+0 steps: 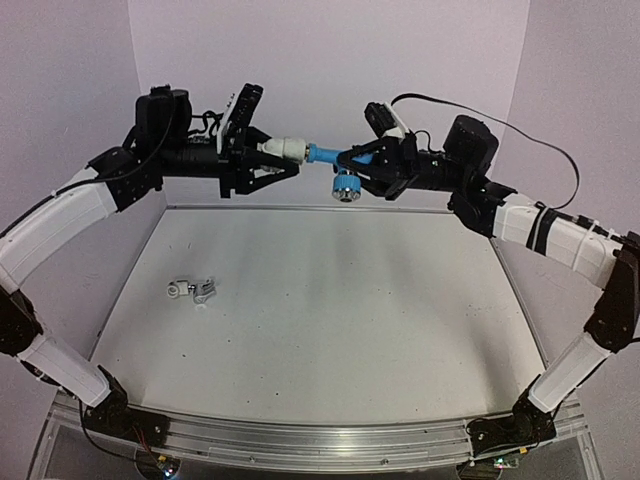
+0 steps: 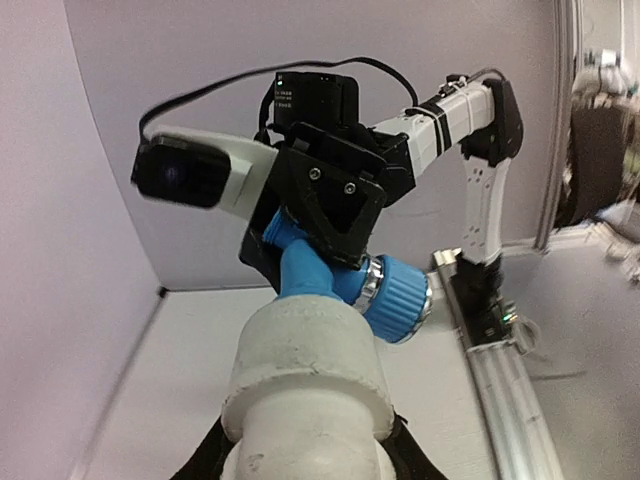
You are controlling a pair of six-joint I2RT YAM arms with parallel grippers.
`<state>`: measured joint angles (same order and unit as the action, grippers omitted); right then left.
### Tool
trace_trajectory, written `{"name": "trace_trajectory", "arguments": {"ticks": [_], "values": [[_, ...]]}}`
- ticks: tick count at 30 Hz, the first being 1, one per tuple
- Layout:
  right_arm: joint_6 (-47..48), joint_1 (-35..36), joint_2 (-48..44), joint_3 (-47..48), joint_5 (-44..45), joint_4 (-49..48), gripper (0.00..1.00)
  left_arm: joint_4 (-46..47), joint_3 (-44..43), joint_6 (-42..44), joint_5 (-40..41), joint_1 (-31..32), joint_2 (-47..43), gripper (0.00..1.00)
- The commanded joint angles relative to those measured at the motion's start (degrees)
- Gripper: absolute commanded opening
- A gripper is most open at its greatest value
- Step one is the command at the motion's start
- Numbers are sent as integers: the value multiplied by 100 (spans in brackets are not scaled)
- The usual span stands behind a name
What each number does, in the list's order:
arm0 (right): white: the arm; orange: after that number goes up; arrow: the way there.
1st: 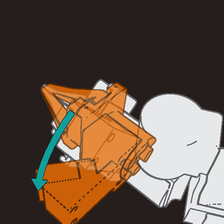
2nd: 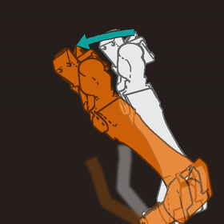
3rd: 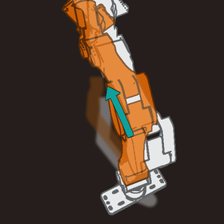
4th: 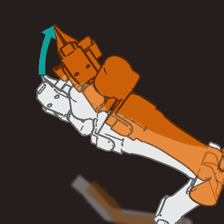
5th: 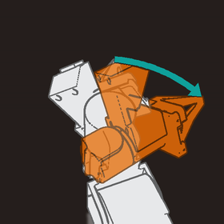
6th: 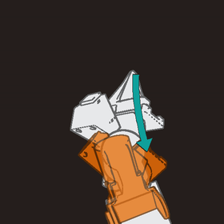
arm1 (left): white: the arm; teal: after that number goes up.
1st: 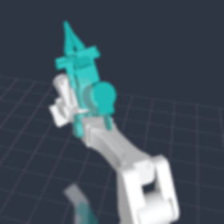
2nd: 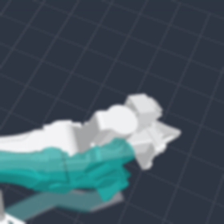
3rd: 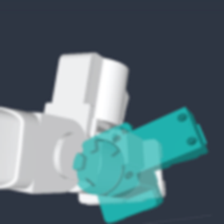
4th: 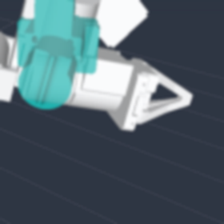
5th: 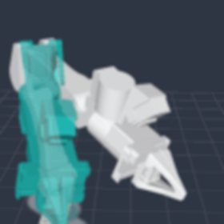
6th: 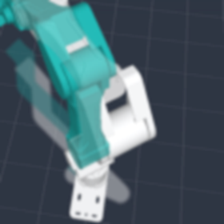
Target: Install the water faucets
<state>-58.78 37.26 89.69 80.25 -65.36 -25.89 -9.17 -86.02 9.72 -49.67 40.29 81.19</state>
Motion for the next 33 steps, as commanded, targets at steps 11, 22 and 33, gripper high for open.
{"name": "trace_trajectory", "arguments": {"ticks": [11,22,33], "values": [[3070,-209,-920,-110,1432,1258,0,-687,212,-1176,2443,233,-881,100],[6312,-162,-1430,-1537,1670,-92,0,2575,2009,-8895,2102,239,-999,100],[6669,221,-1247,-1689,1904,6,0,4445,1713,-9909,1286,365,340,99]]}}
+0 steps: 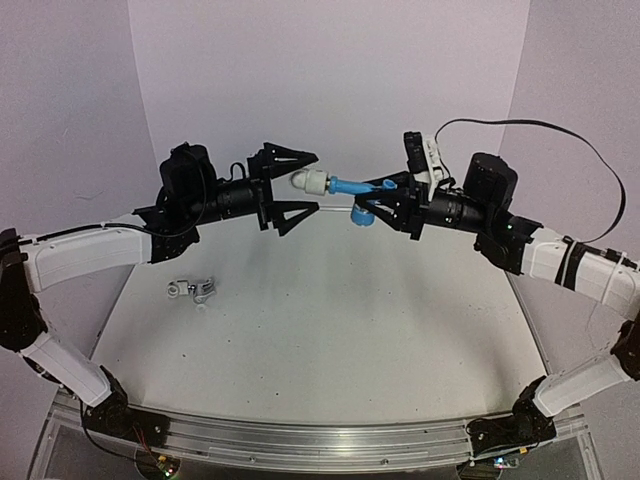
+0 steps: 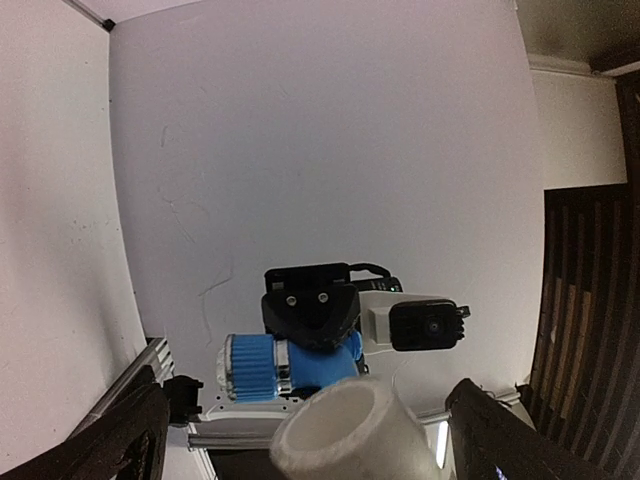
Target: Install the water faucets
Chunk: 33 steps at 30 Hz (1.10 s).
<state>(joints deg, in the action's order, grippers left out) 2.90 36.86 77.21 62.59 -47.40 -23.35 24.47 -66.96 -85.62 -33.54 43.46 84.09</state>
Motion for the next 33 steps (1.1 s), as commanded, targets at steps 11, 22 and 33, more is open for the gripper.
{"name": "trace_trajectory", "arguments": {"ticks": [11,22,33], "values": [[-2509,388,362,487,1002,62,0,1212,-1000,2777,-1579,149,505,1],[-10821,123,1507,1465,-1020,-3921,0,-2009,-2495,10512,-3442,-400,321,0],[-831,-126,-497,505,1539,1420,0,-2379,-768,4700,1587,-674,-1448,100]]}}
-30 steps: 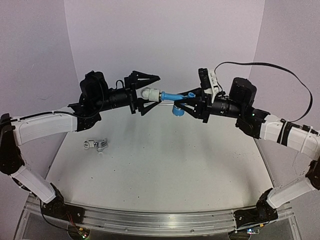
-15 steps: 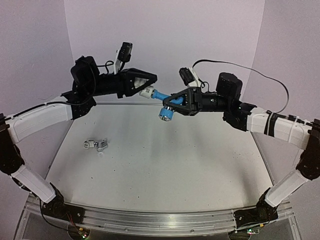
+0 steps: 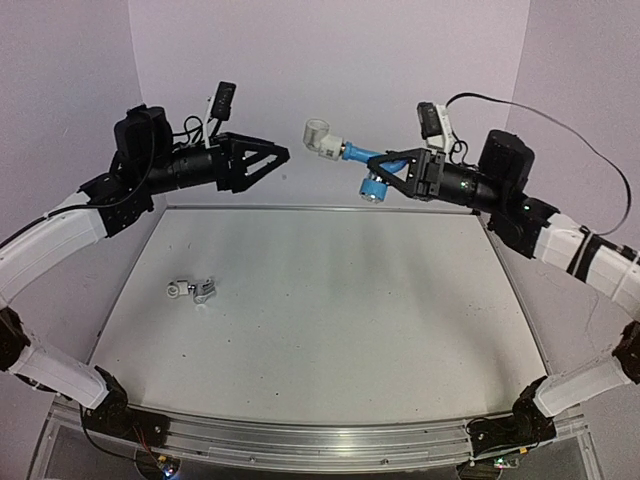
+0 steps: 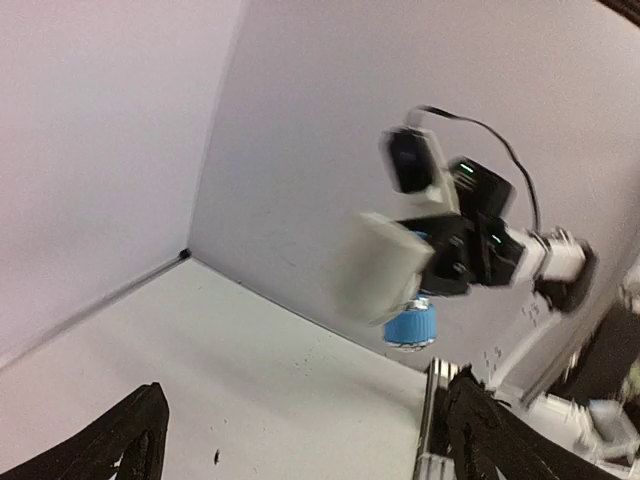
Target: Install the water faucets
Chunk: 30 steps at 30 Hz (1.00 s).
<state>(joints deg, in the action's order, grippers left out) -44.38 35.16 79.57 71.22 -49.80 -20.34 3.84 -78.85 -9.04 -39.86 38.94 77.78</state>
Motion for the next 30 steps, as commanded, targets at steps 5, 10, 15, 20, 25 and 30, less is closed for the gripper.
{"name": "trace_trajectory", "arguments": {"ticks": [5,10,15,20,25,30], "values": [[6339,75,-789,-958,2129,575,0,-340,1087,-6378,1336,-268,-630,96],[7294,147,-608,-1006,2160,445,0,619,1019,-7397,379,-53,4,100],[7517,428,-495,-990,2300,342,0,1093,640,-7726,130,198,685,100],[7535,623,-347,-925,2338,290,0,1278,624,-7972,10,225,1111,99],[7420,729,-196,-876,2428,275,0,2160,504,-7701,-151,358,1272,73],[6121,725,84,-612,2464,136,0,2582,344,-6930,-423,419,1461,27]]}}
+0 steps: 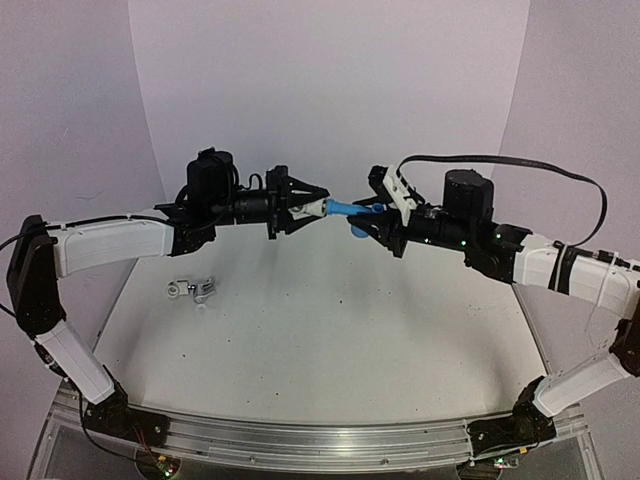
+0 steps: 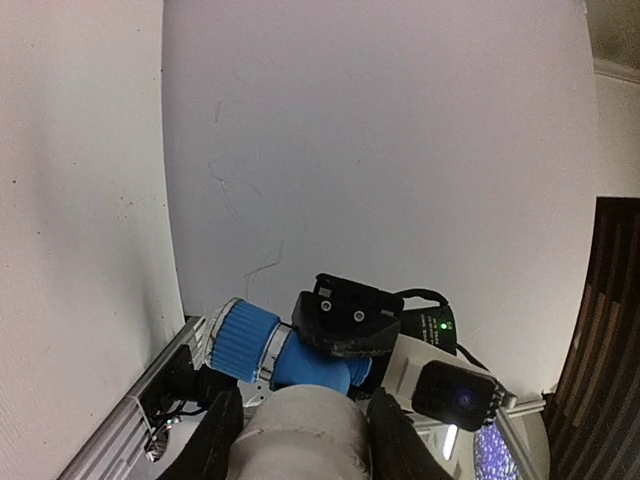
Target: Install the water faucets
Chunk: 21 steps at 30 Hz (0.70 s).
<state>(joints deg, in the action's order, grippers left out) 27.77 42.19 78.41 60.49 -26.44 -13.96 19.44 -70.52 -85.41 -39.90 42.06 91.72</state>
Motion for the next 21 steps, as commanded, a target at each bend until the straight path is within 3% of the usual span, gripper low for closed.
{"name": "trace_trajectory", "arguments": {"ticks": [1,4,7,9,12,13,14,16,17,18,19,20,21], "values": [[-1757,-3,274,580,-42,-504,0,1072,-524,1167,-510,109,81,21],[-3788,-282,356,809,-801,-535,0,1082,-655,2633,-806,107,19,2],[-6605,-564,647,1390,-2141,-864,0,1079,-614,5472,-1603,116,-225,0],[-9810,-589,1097,1972,-3271,-2177,0,1059,-502,7475,-2342,114,-472,0],[-13268,-590,1644,2184,-3112,-4696,0,824,-674,9189,-2508,14,-583,0],[-13994,-590,1823,2342,-2903,-5369,0,774,-825,9412,-2510,-60,-528,0],[-14357,-590,1952,2557,-2785,-5876,0,763,-989,9466,-2507,-139,-449,0],[-14239,-617,1901,2612,-2821,-5892,0,757,-1190,9348,-2323,-219,-336,4],[-13865,-647,1801,2549,-2846,-5696,0,762,-1215,9178,-2098,-251,-325,20],[-13176,-721,1624,2498,-3000,-5441,0,763,-1126,8906,-1574,-259,-393,46],[-12106,-787,1435,2470,-3274,-4817,0,762,-935,8535,-787,-260,-550,65],[-11367,-808,1322,2433,-3386,-4405,0,763,-838,8212,-329,-256,-632,70],[-9692,-819,1017,2311,-3513,-3448,0,686,-605,7332,757,-266,-837,76]]}}
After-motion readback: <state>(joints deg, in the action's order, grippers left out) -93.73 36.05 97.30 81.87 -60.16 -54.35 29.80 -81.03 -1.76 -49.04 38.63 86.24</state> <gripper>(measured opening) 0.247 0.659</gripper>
